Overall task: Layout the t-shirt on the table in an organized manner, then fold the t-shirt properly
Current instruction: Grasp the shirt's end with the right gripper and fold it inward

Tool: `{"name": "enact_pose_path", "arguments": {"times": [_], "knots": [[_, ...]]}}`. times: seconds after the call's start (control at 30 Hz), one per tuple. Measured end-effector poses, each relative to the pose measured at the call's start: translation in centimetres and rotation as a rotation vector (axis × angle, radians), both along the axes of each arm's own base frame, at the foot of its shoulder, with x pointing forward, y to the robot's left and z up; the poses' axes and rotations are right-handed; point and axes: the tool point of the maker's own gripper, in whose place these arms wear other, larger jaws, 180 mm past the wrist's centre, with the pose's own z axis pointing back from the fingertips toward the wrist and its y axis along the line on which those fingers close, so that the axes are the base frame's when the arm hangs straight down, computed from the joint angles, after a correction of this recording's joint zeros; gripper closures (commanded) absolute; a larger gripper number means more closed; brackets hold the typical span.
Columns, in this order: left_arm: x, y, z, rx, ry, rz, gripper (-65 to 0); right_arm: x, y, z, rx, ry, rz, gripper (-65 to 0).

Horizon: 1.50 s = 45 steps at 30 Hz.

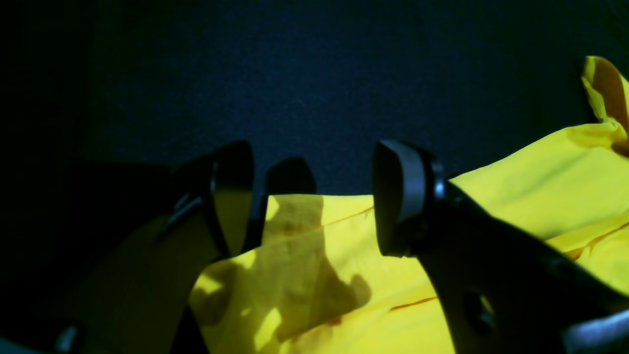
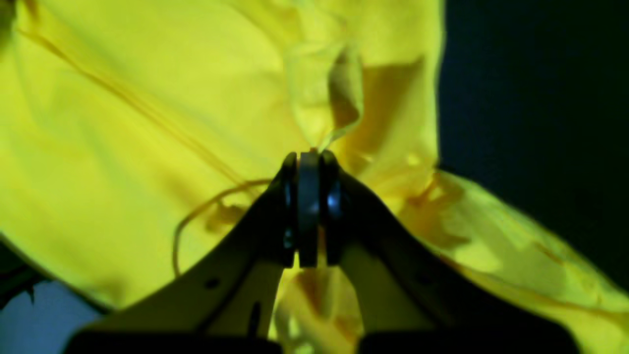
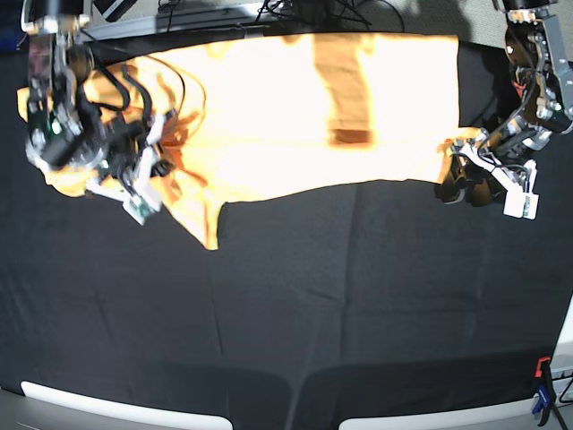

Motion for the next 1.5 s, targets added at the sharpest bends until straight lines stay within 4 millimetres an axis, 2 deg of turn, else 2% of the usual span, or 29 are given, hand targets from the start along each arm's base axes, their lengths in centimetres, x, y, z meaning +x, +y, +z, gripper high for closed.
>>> {"name": "enact_pose_path", "arguments": {"times": [0.17, 0.3, 0.47, 0.63, 0.67, 0.77, 0.83, 0.93, 1.0, 1.17, 1.27, 1.37, 1.5], "knots": [[0.0, 0.0, 0.0, 0.000, 0.000, 0.000, -35.4, -4.9, 0.7, 0.0, 0.017, 0.026, 0.017, 0.0], [0.0, 0.0, 0.0, 0.000, 0.000, 0.000, -35.4, -8.0, 2.4, -0.1, 0.078, 0.045, 0.036, 0.0], [0.0, 0.0, 0.0, 0.000, 0.000, 0.000, -35.4, -9.7, 3.2, -0.6, 0.109, 0.080, 0.028, 0.0], [0.0, 0.0, 0.0, 0.000, -0.001, 0.000, -35.4, -10.0, 3.0, -0.7, 0.099, 0.091, 0.028, 0.0], [0.0, 0.0, 0.0, 0.000, 0.000, 0.000, -35.4, -10.1, 2.9, -0.8, 0.092, 0.098, 0.028, -2.0], [0.0, 0.0, 0.0, 0.000, 0.000, 0.000, -35.5, -10.1, 3.3, -0.7, 0.116, 0.101, 0.029, -18.6], [0.0, 0.0, 0.0, 0.000, 0.000, 0.000, -35.5, -10.2, 4.5, -0.1, 0.197, 0.107, 0.030, -25.9], [-0.3, -0.1, -0.4, 0.004, 0.030, -0.010, -35.5, -10.3, 6.2, 1.1, 0.322, 0.115, 0.034, -26.5], [-0.8, 0.1, -1.0, 0.020, 0.069, -0.025, -35.5, -10.0, 6.6, 1.5, 0.347, 0.108, 0.038, -26.5], [-2.3, 0.9, -1.5, -0.003, 0.103, -0.012, -35.5, -8.1, 5.9, 1.9, 0.299, 0.068, 0.047, -26.5], [-4.0, 2.8, -2.1, -0.014, 0.130, 0.052, -35.5, -6.7, 5.5, 2.5, 0.284, 0.027, 0.045, -26.5], [-5.2, 4.8, -1.7, -0.060, 0.128, 0.119, -35.5, -5.5, 5.0, 3.1, 0.275, -0.010, 0.036, -26.5], [-7.9, 5.4, -2.1, -0.141, 0.188, 0.140, -35.5, -4.4, 4.8, 3.8, 0.273, -0.042, 0.037, -26.5]]}}
